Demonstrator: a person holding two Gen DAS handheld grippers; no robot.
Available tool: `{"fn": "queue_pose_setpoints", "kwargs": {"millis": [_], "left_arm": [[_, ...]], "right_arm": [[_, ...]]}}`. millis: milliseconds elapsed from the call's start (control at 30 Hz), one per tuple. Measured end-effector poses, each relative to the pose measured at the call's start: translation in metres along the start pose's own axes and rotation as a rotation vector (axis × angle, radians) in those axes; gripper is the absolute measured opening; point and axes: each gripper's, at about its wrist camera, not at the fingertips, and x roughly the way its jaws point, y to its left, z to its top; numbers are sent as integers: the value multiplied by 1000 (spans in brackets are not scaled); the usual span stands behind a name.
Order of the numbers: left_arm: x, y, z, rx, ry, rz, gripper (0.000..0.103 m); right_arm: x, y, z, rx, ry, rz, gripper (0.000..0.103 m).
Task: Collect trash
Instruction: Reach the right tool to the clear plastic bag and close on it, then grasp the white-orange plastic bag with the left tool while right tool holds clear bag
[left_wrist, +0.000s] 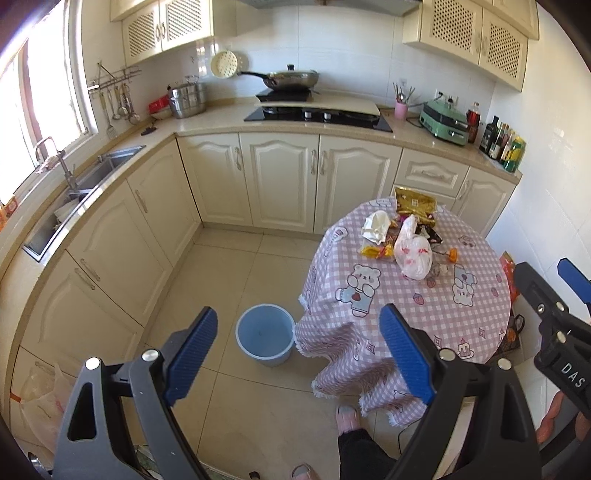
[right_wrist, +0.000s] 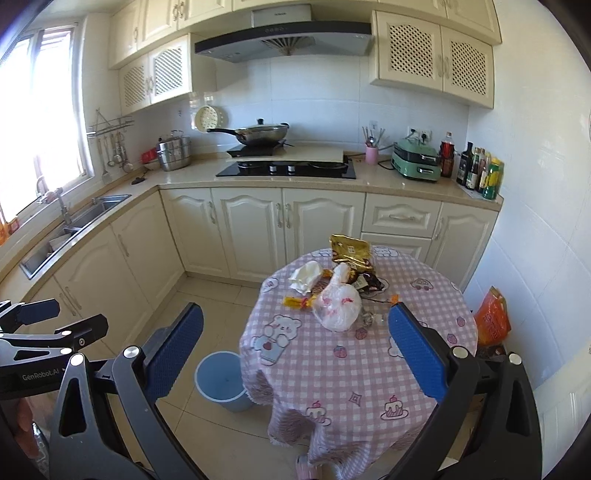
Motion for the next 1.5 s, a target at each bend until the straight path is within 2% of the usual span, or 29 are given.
{"fn": "queue_pose_setpoints", "kwargs": {"millis": [133,300,433,500,600,867,900,933,967,1000,1033,1200,1233,1267,1500], "left_arm": [[43,-24,17,16,49,-13,88],[118,-71,46,26,153,-79,88],[181,-108,68,36,222,-84,88],[213,-121,77,18,266,-102,88],[251,-132,88,14,300,-82,88],[314,-134,110,-46,378,-79,87],[321,-135,112,-46,384,-78,87],[326,-136,113,-42,389,-73,87],[330,-136,114,-37,394,-71,87],[334,-138,115,-30,396,-71,87],[338,-140,116,-22,399,-73,87],[357,-160,124,14,414,-120,87],[360,-166,125,22,417,-132,87],[364,-174,127,36,417,-147,87],[400,-226,134,151,425,-196,87]], "right_arm": [[42,-28,1,36,52,-19,97],[112,-75,5,66,141,-38,97],[175,-109,4,92,247,-40,97],[208,-124,3,110,301,-24,97],[253,-137,1,129,368,15,97],[354,-142,-10,135,529,121,93],[362,-143,-13,134,545,125,90],[371,-143,-17,131,568,137,80],[376,-144,-19,137,587,148,66],[382,-146,-22,151,615,176,58],[385,-147,-23,165,641,208,42],[370,-167,-17,198,670,262,26],[367,-172,-16,200,669,261,19],[357,-181,-12,195,662,256,2],[333,-221,9,223,569,166,2]]}}
